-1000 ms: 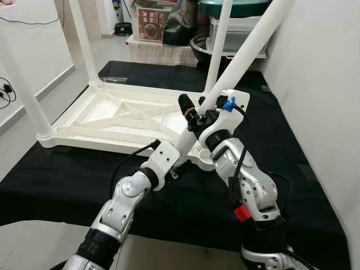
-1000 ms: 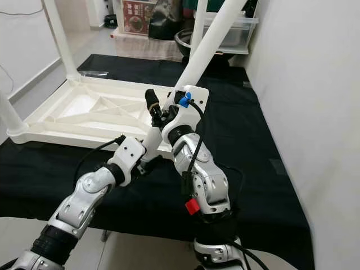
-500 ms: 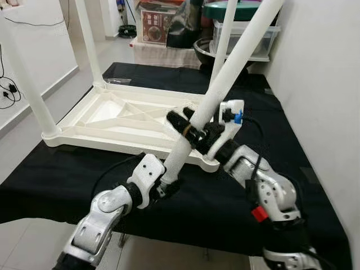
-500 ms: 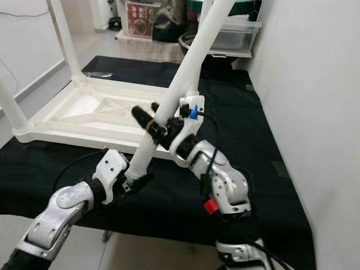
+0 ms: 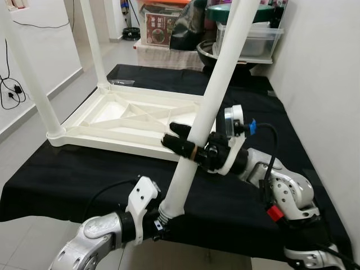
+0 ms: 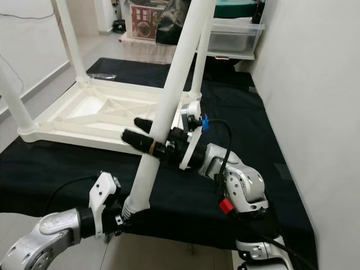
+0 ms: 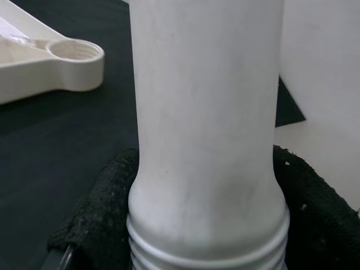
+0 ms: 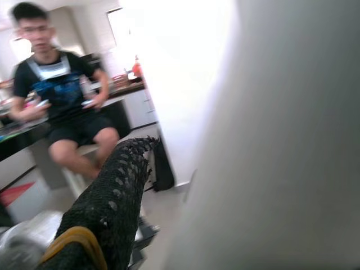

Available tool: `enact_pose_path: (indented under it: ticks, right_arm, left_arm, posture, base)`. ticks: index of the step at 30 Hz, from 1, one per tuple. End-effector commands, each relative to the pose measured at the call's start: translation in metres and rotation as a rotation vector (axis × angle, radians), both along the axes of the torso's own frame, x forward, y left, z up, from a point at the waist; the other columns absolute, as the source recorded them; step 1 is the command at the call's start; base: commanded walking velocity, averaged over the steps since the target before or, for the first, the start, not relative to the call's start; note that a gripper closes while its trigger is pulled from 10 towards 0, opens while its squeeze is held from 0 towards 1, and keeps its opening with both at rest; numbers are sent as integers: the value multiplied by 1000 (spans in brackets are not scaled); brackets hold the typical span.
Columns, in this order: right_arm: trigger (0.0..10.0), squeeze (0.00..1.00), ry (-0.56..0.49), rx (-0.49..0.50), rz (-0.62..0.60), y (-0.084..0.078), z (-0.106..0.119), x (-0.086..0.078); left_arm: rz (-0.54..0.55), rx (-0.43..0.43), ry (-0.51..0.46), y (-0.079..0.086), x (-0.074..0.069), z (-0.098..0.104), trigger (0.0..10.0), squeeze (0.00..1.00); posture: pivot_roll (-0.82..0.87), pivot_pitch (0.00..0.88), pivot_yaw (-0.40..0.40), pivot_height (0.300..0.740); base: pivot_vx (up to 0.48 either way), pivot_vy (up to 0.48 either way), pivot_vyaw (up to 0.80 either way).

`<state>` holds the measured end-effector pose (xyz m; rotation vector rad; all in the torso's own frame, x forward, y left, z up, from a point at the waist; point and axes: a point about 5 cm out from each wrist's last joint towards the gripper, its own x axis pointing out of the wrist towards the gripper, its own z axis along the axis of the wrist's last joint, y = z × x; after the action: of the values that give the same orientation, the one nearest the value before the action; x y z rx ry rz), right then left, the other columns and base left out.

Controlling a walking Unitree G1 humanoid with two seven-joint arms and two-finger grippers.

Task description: Building children table

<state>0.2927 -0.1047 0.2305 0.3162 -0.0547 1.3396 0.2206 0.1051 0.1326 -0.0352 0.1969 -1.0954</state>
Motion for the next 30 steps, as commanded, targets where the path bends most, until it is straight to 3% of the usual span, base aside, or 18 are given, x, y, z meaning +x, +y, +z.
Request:
enact_pose_path:
  ticks: [1, 11, 29, 30]
  right_arm:
    - [10000, 0, -5, -2, 71, 2, 1, -7]
    - [10000, 0, 0, -29, 178, 5, -2, -14]
    - [10000, 0, 49, -41, 238, 17, -9, -19]
    - [8706, 0, 52, -38, 235, 17, -9, -19]
  left_arm:
    - [-11, -8, 3, 2, -2, 3, 10000, 0]
    - [-19, -20, 29, 2, -5, 8, 10000, 0]
    - [-34, -17, 44, -1, -7, 8, 10000, 0]
    - [-34, -14, 45, -1, -7, 8, 10000, 0]
  posture:
    - [102, 0, -59, 740]
    - [96, 0, -61, 740]
    - [93, 0, -63, 740]
    - [92, 0, -62, 740]
  base:
    - [0, 0, 0]
    - [0, 0, 0]
    - [0, 0, 0]
    - [0, 0, 0]
